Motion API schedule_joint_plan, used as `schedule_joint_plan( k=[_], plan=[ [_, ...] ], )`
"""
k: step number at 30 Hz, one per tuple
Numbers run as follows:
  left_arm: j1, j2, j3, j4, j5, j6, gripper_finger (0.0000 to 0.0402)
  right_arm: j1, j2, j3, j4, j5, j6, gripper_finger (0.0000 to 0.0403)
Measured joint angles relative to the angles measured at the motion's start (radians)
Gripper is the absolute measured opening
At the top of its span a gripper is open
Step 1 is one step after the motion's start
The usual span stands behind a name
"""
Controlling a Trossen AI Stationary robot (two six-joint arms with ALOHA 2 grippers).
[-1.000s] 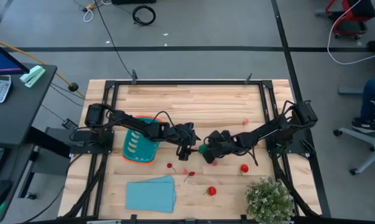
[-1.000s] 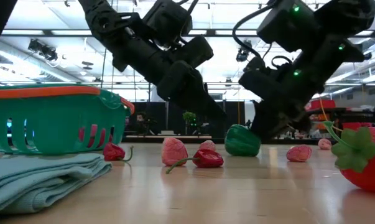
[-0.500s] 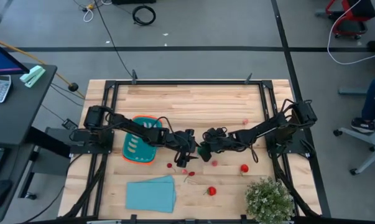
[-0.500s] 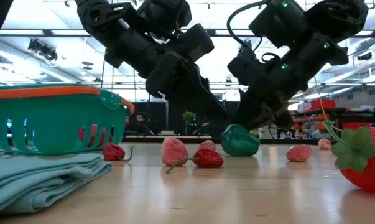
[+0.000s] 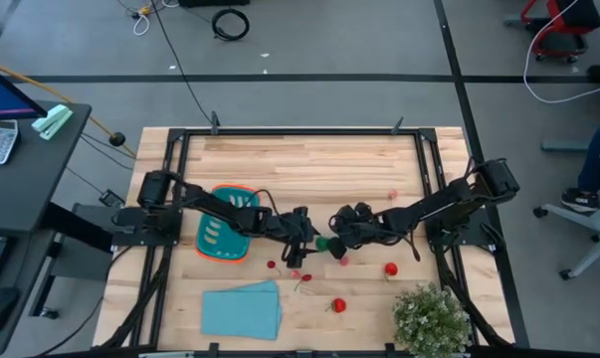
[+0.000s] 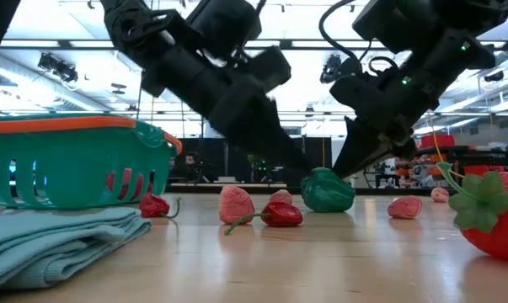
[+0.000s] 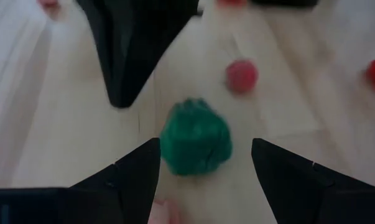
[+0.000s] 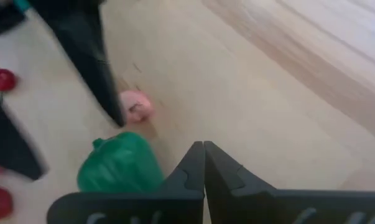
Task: Pick and placing Produce into tupperware
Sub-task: Put the green bell pepper into the blue basket
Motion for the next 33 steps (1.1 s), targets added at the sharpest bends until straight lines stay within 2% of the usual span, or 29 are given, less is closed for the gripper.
schedule_joint_plan(
  k=[5,10,16,18,23,33],
  plan=[
    [-0.022,0.077,0.005,0.076,-0.086,0.035,0.027,0.0,-0.001,0.0,-0.007,0.0,-0.002,0.0003],
    [-0.033,0.113,0.063,0.08,-0.173,0.088,0.0283,0.0,-0.001,0.0,-0.016,0.0,-0.002,0.0003],
    [-0.034,0.142,0.133,0.069,-0.171,0.089,0.0284,0.015,-0.002,0.001,-0.065,-0.038,0.035,0.0004],
    [-0.033,0.149,0.143,0.065,-0.17,0.083,0.0284,0.03,-0.002,0.001,-0.132,-0.031,0.053,0.0003],
    [-0.034,0.171,0.163,0.031,-0.168,0.035,0.0284,0.049,-0.002,0.0,-0.303,0.003,0.214,0.0002],
    [-0.033,0.212,0.171,0.034,-0.166,-0.014,0.0284,0.084,0.021,0.0,-0.197,0.019,0.27,0.0001]
  ],
)
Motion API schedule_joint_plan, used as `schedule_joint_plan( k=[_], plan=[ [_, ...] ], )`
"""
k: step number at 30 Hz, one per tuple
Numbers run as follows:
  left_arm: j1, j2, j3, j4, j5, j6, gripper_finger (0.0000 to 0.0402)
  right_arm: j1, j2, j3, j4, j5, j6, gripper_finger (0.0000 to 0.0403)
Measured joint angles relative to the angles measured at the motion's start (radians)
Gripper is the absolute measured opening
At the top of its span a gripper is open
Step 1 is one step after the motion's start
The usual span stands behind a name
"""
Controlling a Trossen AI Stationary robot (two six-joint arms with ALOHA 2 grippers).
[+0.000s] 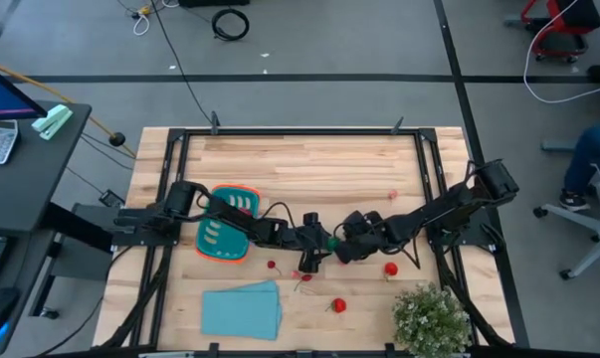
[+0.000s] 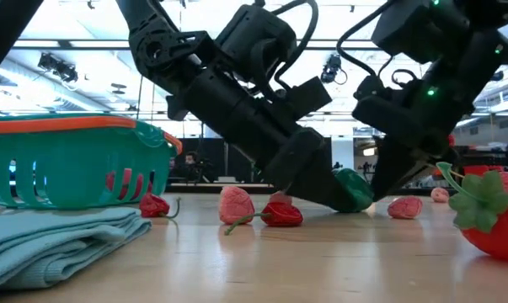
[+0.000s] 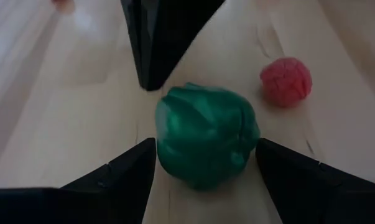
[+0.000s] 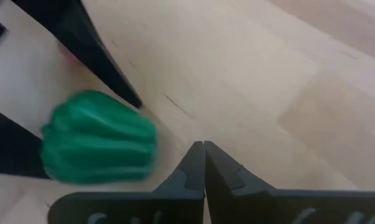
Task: Pick and placing Produce into tupperware
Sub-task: Put the green bell pepper into the blue basket
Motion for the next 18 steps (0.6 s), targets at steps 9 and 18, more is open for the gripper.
schedule_joint_plan(
  k=[9,18],
  plan=[
    [0.0,0.0,0.006,0.008,0.0,0.0,0.0284,0.002,0.09,0.004,0.139,0.011,-0.012,0.0001],
    [0.01,0.0,0.006,0.008,-0.004,-0.082,0.0236,0.028,0.058,0.001,0.187,0.0,-0.038,0.0001]
  ],
)
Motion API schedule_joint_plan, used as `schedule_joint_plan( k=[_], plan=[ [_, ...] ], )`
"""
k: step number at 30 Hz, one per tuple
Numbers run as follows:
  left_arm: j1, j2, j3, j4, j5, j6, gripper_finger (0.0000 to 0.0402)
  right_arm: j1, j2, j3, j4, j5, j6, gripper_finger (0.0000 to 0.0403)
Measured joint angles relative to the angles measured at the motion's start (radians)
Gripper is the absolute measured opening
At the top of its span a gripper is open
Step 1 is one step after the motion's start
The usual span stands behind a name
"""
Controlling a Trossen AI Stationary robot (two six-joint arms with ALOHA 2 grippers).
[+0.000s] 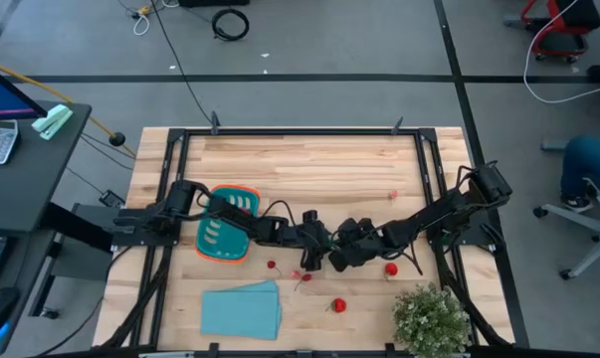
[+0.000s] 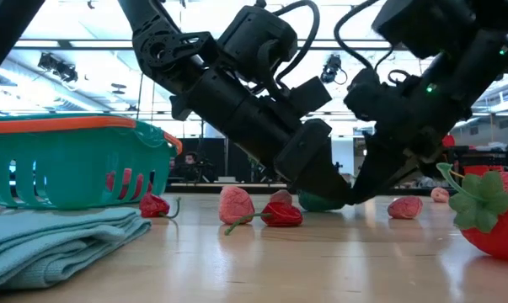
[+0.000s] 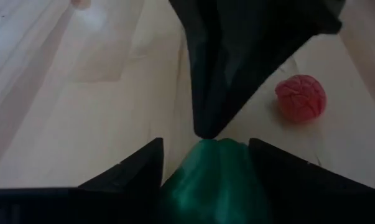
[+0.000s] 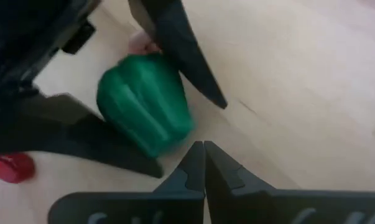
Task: Pick and placing Produce into tupperware
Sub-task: Put the green bell pepper into the blue basket
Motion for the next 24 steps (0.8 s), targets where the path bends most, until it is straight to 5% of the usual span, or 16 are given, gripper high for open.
schedule_joint_plan(
  k=[7,15,24],
  plan=[
    [0.0,0.0,0.0,0.0,0.0,-0.001,0.0175,0.0,0.0,-0.001,-0.012,0.01,-0.022,0.0002],
    [0.0,-0.002,0.0,-0.001,0.0,0.011,0.0198,-0.001,0.0,-0.001,-0.044,0.013,-0.023,0.0002],
    [0.009,-0.046,-0.002,-0.021,0.0,0.015,0.0174,-0.001,0.0,0.0,-0.055,0.015,-0.024,0.0002]
  ],
)
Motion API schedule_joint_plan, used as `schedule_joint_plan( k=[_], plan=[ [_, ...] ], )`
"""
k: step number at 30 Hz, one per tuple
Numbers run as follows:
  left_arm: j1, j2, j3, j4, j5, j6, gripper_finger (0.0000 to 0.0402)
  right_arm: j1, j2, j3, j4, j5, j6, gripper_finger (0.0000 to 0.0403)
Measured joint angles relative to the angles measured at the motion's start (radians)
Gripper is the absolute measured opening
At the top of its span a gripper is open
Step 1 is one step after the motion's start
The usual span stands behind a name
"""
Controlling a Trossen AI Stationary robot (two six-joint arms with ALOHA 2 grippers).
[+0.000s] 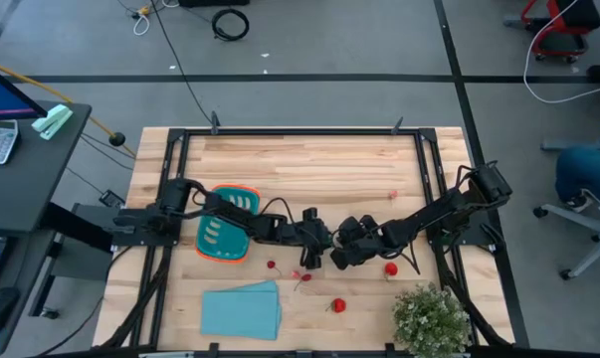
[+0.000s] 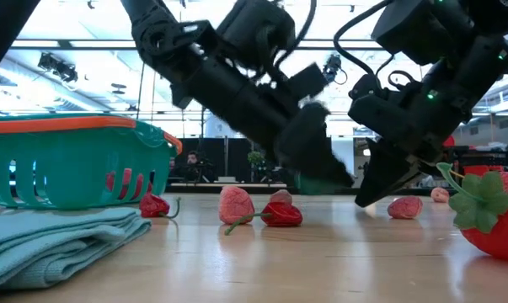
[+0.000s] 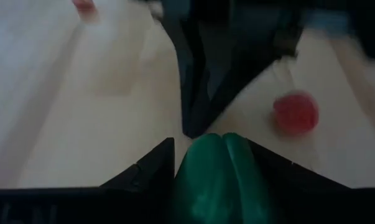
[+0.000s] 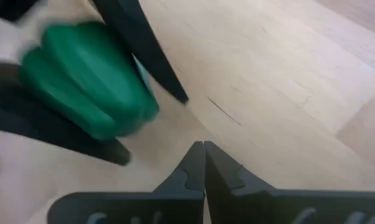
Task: Pick and placing Produce into tupperware
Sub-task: Put the green bell pepper into the blue basket
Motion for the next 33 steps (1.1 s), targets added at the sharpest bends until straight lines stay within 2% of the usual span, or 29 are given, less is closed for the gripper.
schedule_joint_plan(
  k=[6,9,13,17,21,25,28,31,33],
  plan=[
    [0.018,-0.133,0.001,-0.08,0.0,0.025,0.0198,0.0,0.0,0.0,-0.013,0.0,0.0,0.0002],
    [0.042,-0.24,0.001,-0.205,-0.01,0.068,0.0193,0.0,0.0,0.0,-0.021,0.0,0.002,0.0002],
    [0.093,-0.408,0.001,-0.484,-0.012,0.095,0.0176,0.011,0.0,0.0,-0.028,-0.006,0.019,0.0003],
    [0.151,-0.584,0.001,-0.786,-0.013,0.025,0.0179,0.033,-0.001,0.0,-0.028,-0.007,0.029,0.0003],
    [0.188,-0.75,0.002,-1.12,-0.012,-0.093,0.0199,0.044,-0.001,0.0,-0.029,-0.009,0.033,0.0003],
    [0.189,-0.852,-0.001,-1.42,-0.012,-0.283,0.0199,0.048,-0.001,0.0,-0.03,-0.009,0.035,0.0003],
    [0.163,-0.895,-0.057,-1.486,-0.012,-0.383,0.0189,0.048,-0.001,0.0,-0.029,-0.009,0.037,0.0003],
    [0.127,-0.921,-0.185,-1.399,-0.011,-0.429,0.0187,0.052,-0.001,0.0,-0.028,-0.009,0.037,0.0003],
    [0.106,-0.919,-0.292,-1.284,-0.01,-0.435,0.0192,0.059,-0.001,0.0,-0.027,-0.01,0.036,0.0003]
  ],
)
